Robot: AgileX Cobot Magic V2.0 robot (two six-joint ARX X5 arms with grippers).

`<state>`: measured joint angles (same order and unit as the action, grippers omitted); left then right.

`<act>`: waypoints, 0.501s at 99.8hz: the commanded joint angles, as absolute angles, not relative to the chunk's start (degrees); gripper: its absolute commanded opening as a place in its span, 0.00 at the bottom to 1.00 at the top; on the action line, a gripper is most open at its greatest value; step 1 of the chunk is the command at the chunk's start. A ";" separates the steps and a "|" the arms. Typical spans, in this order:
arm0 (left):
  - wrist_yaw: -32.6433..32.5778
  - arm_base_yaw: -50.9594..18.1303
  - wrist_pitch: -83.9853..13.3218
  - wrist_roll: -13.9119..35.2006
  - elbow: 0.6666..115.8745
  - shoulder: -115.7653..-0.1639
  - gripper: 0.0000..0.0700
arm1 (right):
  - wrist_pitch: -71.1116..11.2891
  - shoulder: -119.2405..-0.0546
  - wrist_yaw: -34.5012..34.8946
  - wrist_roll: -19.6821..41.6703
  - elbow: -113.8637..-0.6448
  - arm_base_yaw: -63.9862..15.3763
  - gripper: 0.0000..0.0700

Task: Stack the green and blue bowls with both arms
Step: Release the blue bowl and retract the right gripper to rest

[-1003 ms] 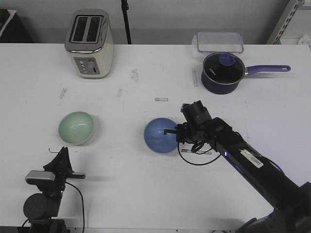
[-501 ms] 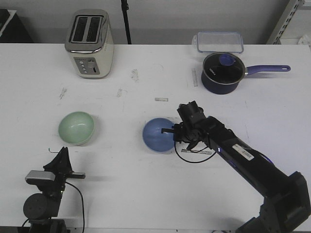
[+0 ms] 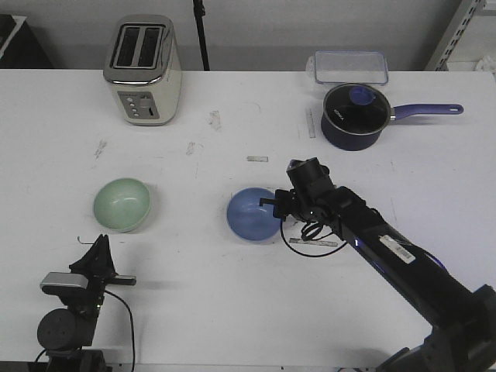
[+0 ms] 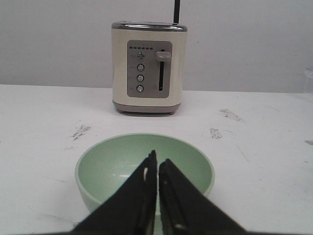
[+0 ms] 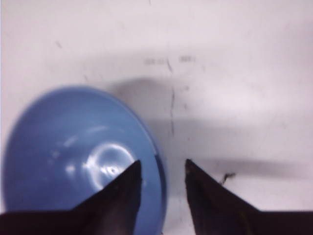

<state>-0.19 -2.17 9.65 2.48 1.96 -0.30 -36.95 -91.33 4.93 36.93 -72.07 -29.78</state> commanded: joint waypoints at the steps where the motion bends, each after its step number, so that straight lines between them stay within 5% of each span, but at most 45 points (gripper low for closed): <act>1: -0.45 -2.26 10.37 2.81 0.67 -0.19 0.00 | -36.07 -90.15 4.56 37.41 -72.95 -29.95 0.34; 22: -0.45 -2.28 10.37 2.81 0.67 -0.19 0.00 | -34.04 -84.60 0.82 29.21 -72.95 -29.82 0.35; 45: -0.45 -2.28 10.37 2.81 0.67 -0.19 0.00 | -23.07 -75.64 -5.02 7.42 -68.64 -26.09 0.34; 50: -0.45 -2.28 10.37 2.81 0.67 -0.19 0.00 | -19.00 -73.06 -4.99 2.85 -66.39 -24.51 0.26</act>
<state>-0.19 -2.17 9.65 2.48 1.96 -0.30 -23.14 -74.78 -4.64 15.40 -68.01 -25.58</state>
